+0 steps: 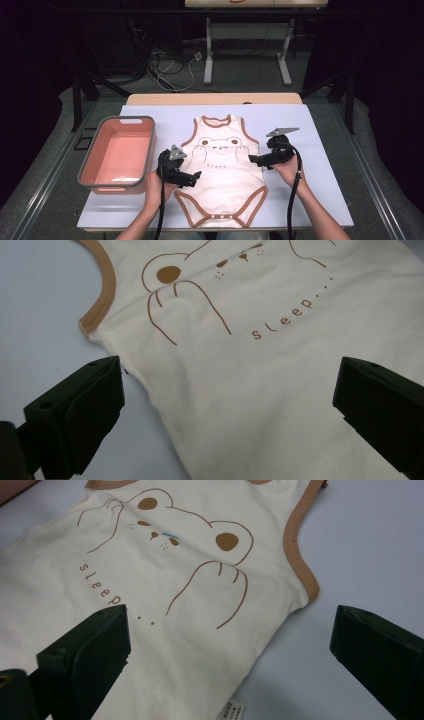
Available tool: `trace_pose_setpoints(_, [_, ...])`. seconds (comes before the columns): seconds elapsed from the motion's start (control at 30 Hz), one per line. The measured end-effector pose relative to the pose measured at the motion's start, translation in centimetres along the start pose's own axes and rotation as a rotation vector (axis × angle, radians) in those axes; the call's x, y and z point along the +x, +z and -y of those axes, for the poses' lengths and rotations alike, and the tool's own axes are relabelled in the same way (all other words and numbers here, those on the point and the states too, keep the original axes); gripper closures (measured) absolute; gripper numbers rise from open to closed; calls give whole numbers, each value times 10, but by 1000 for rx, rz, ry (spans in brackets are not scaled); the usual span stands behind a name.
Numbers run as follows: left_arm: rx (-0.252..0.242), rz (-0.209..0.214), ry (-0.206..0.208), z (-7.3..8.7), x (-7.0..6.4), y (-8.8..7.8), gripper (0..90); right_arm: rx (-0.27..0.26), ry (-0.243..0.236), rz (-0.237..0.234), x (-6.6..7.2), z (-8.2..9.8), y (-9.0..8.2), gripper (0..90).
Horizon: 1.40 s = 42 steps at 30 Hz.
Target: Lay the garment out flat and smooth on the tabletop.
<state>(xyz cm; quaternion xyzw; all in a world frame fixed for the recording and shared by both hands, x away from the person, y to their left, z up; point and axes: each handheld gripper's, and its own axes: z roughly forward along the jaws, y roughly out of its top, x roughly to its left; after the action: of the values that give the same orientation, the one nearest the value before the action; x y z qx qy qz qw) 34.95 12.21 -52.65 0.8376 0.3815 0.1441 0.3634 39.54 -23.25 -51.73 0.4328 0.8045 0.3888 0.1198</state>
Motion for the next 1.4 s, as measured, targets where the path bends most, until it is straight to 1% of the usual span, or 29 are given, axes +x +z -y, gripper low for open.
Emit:
trace_pose_setpoints(0.03, [-3,-7,3,-1,1,1,1,1,-3,8,-1,0,0,26])
trace_pose_setpoints(0.07, [-2,-3,1,-1,1,2,1,-4,-6,8,-2,-1,1,26])
trace_pose_setpoints(0.1, [0,-4,1,-1,2,3,1,-3,3,5,-2,-1,1,27])
trace_pose_setpoints(0.13, [0,-3,-3,-1,2,3,1,-2,-5,13,-3,-1,2,27])
trace_pose_setpoints(0.23, [7,2,-7,0,3,5,1,-2,-3,18,-5,-1,3,27])
trace_pose_setpoints(0.33, [11,1,-7,0,4,6,1,-6,-4,16,-5,-3,3,27])
trace_pose_setpoints(0.4, [14,6,-15,0,5,7,1,-3,8,18,-4,-4,3,27])
trace_pose_setpoints(0.43, [20,8,-14,0,5,7,1,-4,0,18,-5,-4,4,26])
trace_pose_setpoints(0.63, [19,4,-18,-2,6,9,1,0,4,16,-6,-4,6,26])
trace_pose_setpoints(0.67, [19,3,-30,-3,8,10,1,-10,-3,14,-7,-5,6,27])
trace_pose_setpoints(0.7, [16,2,-33,-4,8,11,1,-9,8,13,-7,-6,7,27])
trace_pose_setpoints(0.73, [18,3,-39,-6,9,12,1,-17,-3,15,-8,-7,8,27])
trace_pose_setpoints(0.77, [18,3,-39,-6,9,12,1,-17,-3,15,-8,-7,8,27])
trace_pose_setpoints(0.8, [22,0,-38,-10,11,15,1,-16,12,5,-8,-10,9,27])
trace_pose_setpoints(0.87, [18,-5,-42,-13,12,17,0,-17,5,11,-9,-12,10,27])
trace_pose_setpoints(0.9, [13,-15,-45,-17,14,19,0,-16,11,7,-10,-14,13,26])
trace_pose_setpoints(0.97, [9,-17,-49,-19,17,19,0,-20,15,3,-10,-16,15,26])
trace_pose_setpoints(1.0, [5,-22,-66,-22,21,21,0,-19,18,4,-12,-18,17,29])
trace_pose_setpoints(1.03, [5,-22,-66,-22,21,21,0,-19,18,4,-12,-18,17,29])
trace_pose_setpoints(1.07, [2,-22,-86,-24,27,24,0,-21,24,-3,-14,-21,21,32])
trace_pose_setpoints(1.1, [6,-23,-86,-25,30,25,0,-24,26,-2,-15,-22,22,36])
trace_pose_setpoints(1.13, [0,-25,-97,-26,33,27,0,-31,28,1,-17,-23,23,37])
trace_pose_setpoints(1.17, [0,-25,-97,-26,33,27,0,-33,38,1,-18,-25,24,41])
trace_pose_setpoints(1.2, [6,-29,-109,-27,39,29,0,-41,43,6,-19,-26,25,47])
trace_pose_setpoints(1.23, [5,-33,-118,-27,41,30,0,-43,50,2,-20,-26,26,55])
trace_pose_setpoints(1.27, [9,-35,-120,-27,43,30,6,-48,55,-3,-22,-27,27,63])
trace_pose_setpoints(1.33, [12,-56,-125,-28,45,32,33,-46,64,22,-23,-26,29,108])
trace_pose_setpoints(1.37, [16,-60,-125,-28,46,33,55,-51,66,24,-24,-26,31,133])
trace_pose_setpoints(1.4, [16,-60,-125,-28,46,33,68,-51,66,24,-24,-26,31,133])
